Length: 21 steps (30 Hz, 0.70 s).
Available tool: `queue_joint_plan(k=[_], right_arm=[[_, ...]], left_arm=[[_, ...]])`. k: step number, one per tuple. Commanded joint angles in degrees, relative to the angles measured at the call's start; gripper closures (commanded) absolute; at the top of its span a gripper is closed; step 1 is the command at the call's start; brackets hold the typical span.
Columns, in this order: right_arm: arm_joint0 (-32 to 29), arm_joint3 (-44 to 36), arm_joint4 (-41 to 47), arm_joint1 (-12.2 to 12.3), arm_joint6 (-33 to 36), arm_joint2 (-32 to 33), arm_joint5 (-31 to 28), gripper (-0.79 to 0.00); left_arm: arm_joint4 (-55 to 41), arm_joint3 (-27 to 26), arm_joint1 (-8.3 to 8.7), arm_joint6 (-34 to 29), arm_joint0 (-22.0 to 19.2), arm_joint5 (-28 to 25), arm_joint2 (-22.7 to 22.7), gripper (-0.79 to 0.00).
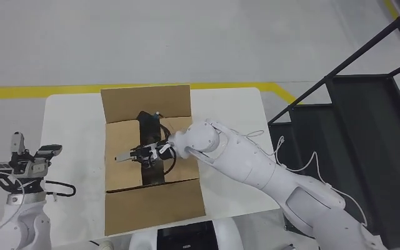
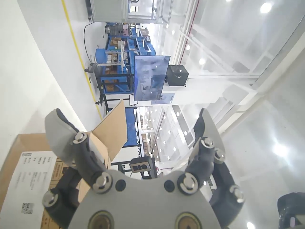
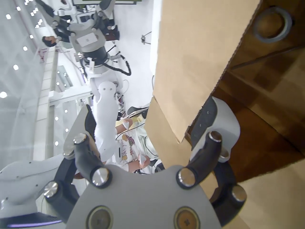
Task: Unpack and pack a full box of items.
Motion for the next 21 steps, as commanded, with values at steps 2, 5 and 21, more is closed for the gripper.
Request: queue_joint_plan(k=[2, 5, 21], right_arm=[[-0.44, 1.39, 4.38, -0.34, 2.54, 1.34, -6.90, -0.785], [-0.12, 1.74, 6.05, -0.84, 4.58, 1.53, -10.00, -0.785], [11.38, 8.44, 11.00, -10.46, 3.63, -7.39, -11.01, -0.785]], left_arm=[[-2.15, -0.36, -0.09, -0.09, 0.67, 0.14, -1.05, -0.785], [-3.72, -0.48, -0.24, -0.16, 0.92, -0.23, -1.31, -0.785], [-12.47, -2.52, -0.94, -3.15, 4.32, -0.84, -4.70, -0.785]])
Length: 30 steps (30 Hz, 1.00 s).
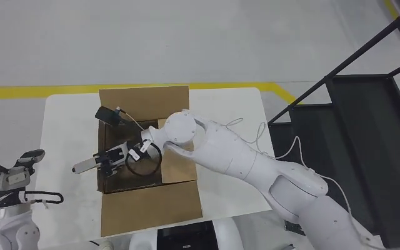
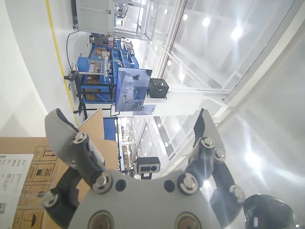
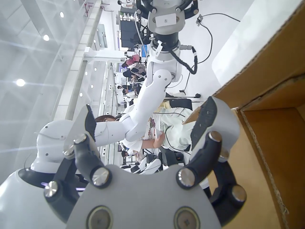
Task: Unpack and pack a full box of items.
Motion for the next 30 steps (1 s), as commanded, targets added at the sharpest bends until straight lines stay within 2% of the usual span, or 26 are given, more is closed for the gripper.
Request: queue_joint_plan(k=[1, 10, 19, 25, 30], right_arm=[[1.53, 1.62, 0.43, -1.48, -0.33, -1.15, 0.53, -0.785], [7.26, 10.69, 0.65, -9.44, -2.34, -6.83, 3.58, -0.785], [10.79, 20.43, -2.14, -16.85, -5.19, -10.52, 8.94, -0.785], [11.86, 25.94, -6.05, -20.55, -5.32, -12.75, 14.24, -0.785], [12.49, 29.39, -8.97, -22.74, -4.21, -13.56, 16.39, -0.785]], left_arm=[[-1.25, -0.35, -0.06, -0.60, 0.48, 0.25, -0.68, -0.785], [-5.61, -2.92, -0.21, -5.10, 3.55, 3.20, -4.76, -0.785], [-7.14, -6.37, 0.00, -14.80, 7.83, 10.16, -8.60, -0.785], [-8.37, -6.25, 0.37, -17.99, 7.20, 14.67, -11.35, -0.785], [-6.50, -5.42, 0.92, -20.88, 6.35, 19.38, -12.76, -0.785]])
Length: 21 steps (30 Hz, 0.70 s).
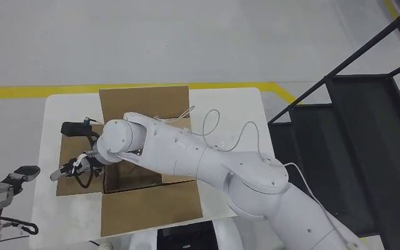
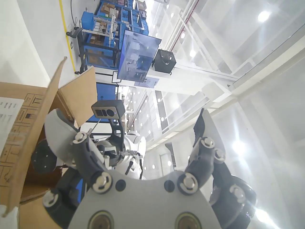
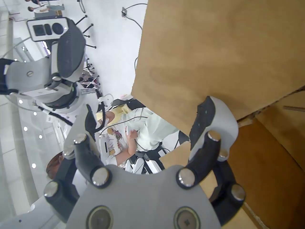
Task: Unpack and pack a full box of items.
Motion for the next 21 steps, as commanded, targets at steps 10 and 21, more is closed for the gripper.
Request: queue_joint_plan(k=[10, 21], right_arm=[[0.24, 1.59, -3.33, -1.85, 5.29, 1.21, -1.84, -0.785], [-2.54, -4.25, -4.58, 2.52, 7.16, 8.62, -8.43, -0.785]], left_arm=[[4.91, 10.38, 0.74, 1.25, -10.39, 4.67, 9.31, -0.785], [8.74, 14.25, 0.16, 9.67, -12.80, -0.10, 14.39, -0.785]])
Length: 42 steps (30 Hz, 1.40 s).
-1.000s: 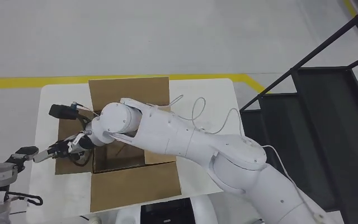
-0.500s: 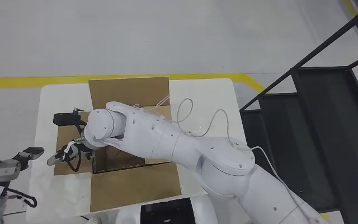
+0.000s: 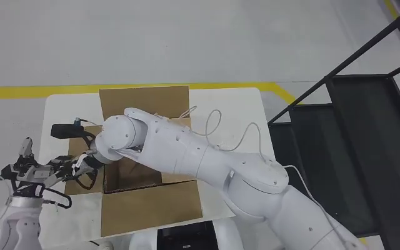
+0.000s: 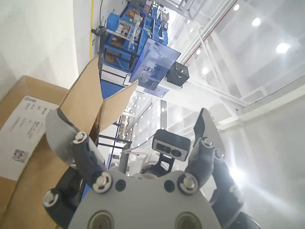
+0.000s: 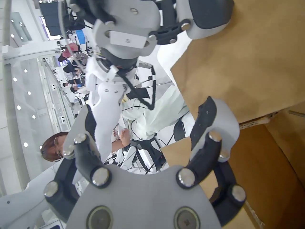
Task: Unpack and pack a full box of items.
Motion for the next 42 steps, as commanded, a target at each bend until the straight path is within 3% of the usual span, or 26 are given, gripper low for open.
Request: queue_joint_plan(k=[1, 8, 12, 16, 20, 26, 35, 39, 42], right_arm=[[-1.20, -2.20, -0.02, 1.75, 0.17, 2.63, -1.60, -0.785], [-12.99, -16.13, -3.08, 11.40, 1.86, 17.62, -6.71, -0.785], [-25.51, -31.05, -9.38, 17.68, 5.53, 29.71, -3.81, -0.785], [-37.48, -45.66, -14.04, 21.59, 9.24, 39.13, 0.14, -0.785], [-43.28, -52.37, -15.25, 23.18, 11.21, 42.64, 1.11, -0.785], [-45.20, -55.28, -15.71, 24.12, 11.75, 43.23, 0.69, -0.785], [-47.61, -56.90, -15.67, 25.42, 11.02, 44.70, -0.65, -0.785], [-49.69, -57.44, -15.13, 26.09, 10.43, 46.13, -1.50, -0.785], [-51.52, -57.94, -14.44, 26.62, 10.09, 47.37, -2.34, -0.785]], left_arm=[[0.68, 0.44, -0.05, 0.64, -0.10, -0.56, 0.50, -0.785], [3.34, 0.06, -0.22, 1.02, -0.35, 0.09, 4.10, -0.785], [6.56, -0.07, -0.28, 1.87, -0.72, 0.58, 6.76, -0.785], [8.59, 0.47, -0.26, 2.24, -1.39, 1.12, 8.44, -0.785], [8.63, 0.59, -0.24, 3.05, -2.04, 0.77, 8.53, -0.785], [4.09, -3.04, -0.27, 4.71, -1.62, -2.14, 4.87, -0.785], [3.63, -19.50, -0.09, 0.84, 4.37, -5.69, -2.04, -0.785], [5.80, -26.01, 0.01, -2.41, 6.51, -4.01, -1.19, -0.785], [9.11, -28.08, 0.20, -4.28, 6.87, -1.02, 1.46, -0.785]])
